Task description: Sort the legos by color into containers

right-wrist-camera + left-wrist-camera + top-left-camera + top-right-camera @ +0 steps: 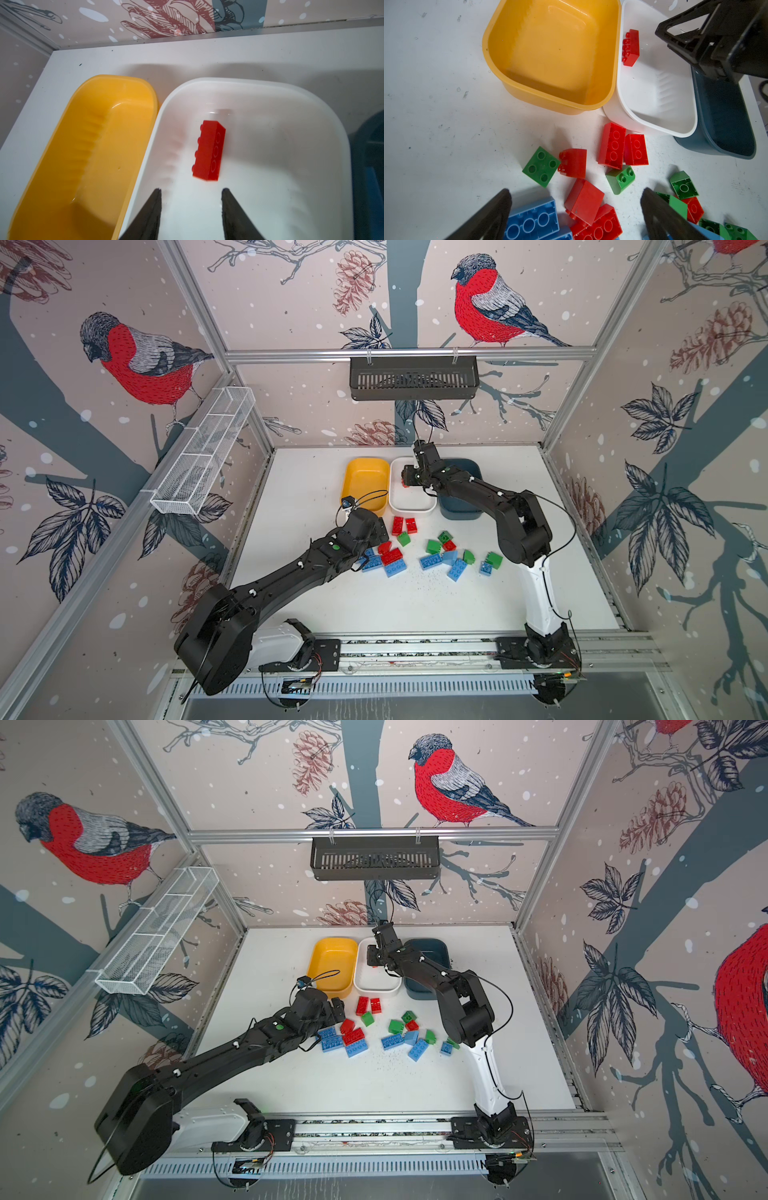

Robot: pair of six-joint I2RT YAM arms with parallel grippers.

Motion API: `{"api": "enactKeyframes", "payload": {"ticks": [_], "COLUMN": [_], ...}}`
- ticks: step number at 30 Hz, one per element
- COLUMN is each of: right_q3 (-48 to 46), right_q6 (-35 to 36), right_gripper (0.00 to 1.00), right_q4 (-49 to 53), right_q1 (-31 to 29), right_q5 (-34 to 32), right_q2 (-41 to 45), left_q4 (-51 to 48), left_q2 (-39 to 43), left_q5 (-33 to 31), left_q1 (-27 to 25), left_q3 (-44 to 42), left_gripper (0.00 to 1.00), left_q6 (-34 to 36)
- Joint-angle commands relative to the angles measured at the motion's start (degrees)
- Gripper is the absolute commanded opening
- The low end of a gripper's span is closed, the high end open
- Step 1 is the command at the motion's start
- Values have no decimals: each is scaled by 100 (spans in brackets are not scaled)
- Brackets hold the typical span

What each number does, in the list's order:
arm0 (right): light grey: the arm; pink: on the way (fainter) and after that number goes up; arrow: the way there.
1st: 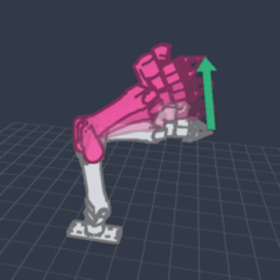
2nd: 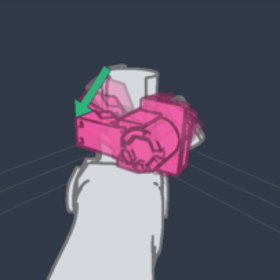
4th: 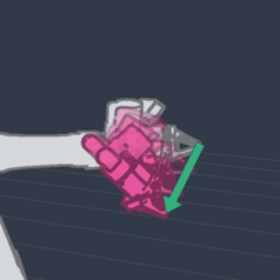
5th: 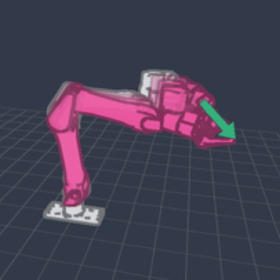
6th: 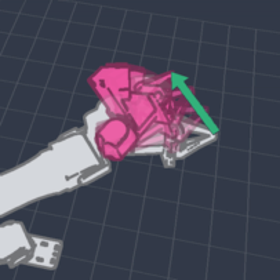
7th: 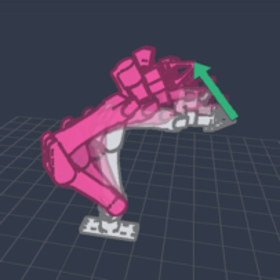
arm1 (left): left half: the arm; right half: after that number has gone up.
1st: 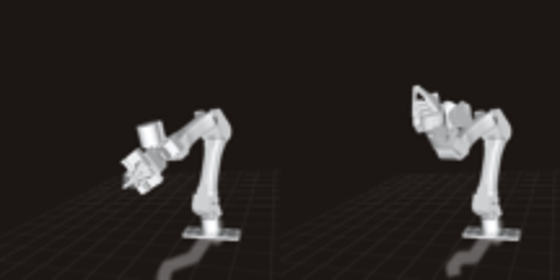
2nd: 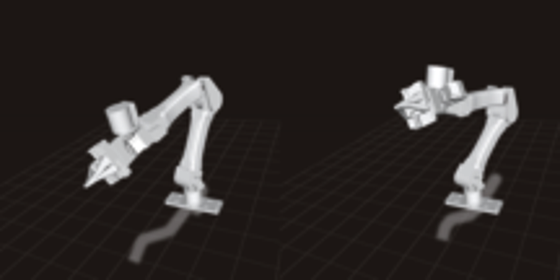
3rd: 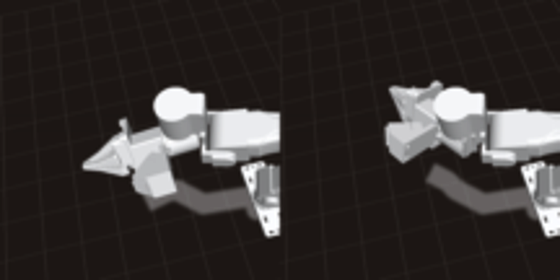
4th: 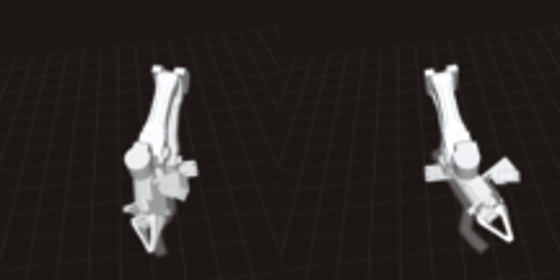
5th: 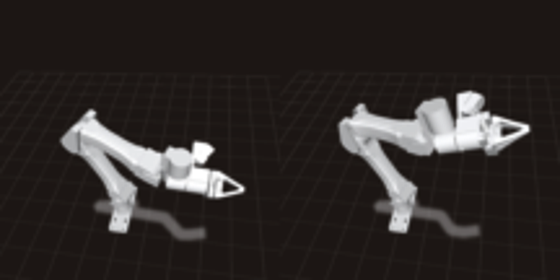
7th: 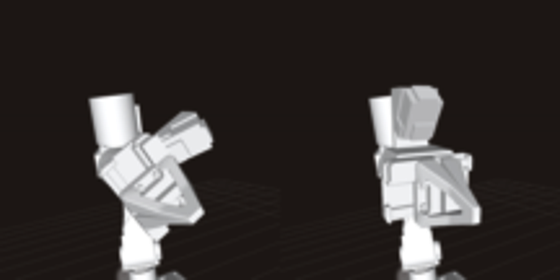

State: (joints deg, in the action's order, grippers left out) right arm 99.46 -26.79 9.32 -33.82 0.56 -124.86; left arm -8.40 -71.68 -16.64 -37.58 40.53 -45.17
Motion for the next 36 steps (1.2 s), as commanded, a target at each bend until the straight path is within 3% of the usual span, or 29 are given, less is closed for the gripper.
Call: {"api": "enactKeyframes", "payload": {"ticks": [1,12,15,16,17,22,29,36], "right_q3": [-458,-3234,-3849,-4012,-4162,-4805,-4545,-4431], "right_q6": [-79,-266,-327,-383,-444,-569,-543,-465], "right_gripper": [52,70,83,97,100,100,100,100], "right_q4": [-322,-853,-911,-885,-871,-1146,-984,-1054], "right_q1": [-77,-534,-590,-599,-599,-577,-564,-564], "right_q5": [-210,-495,-546,-618,-739,-1083,-1413,-1581], "right_q2": [532,3125,3712,3883,4044,4544,4395,4417], "left_q4": [-81,-459,-388,-367,-357,-189,-297,32], "left_q2": [36,183,180,151,105,-264,-994,-1211], "left_q5": [20,-330,-52,40,132,520,533,676], "left_q1": [22,164,363,425,480,558,595,638], "left_q3": [-10,-116,-253,-265,-268,-107,262,145], "left_gripper": [97,97,96,95,94,82,59,59], "left_q6": [22,-22,109,147,193,492,874,981]}}
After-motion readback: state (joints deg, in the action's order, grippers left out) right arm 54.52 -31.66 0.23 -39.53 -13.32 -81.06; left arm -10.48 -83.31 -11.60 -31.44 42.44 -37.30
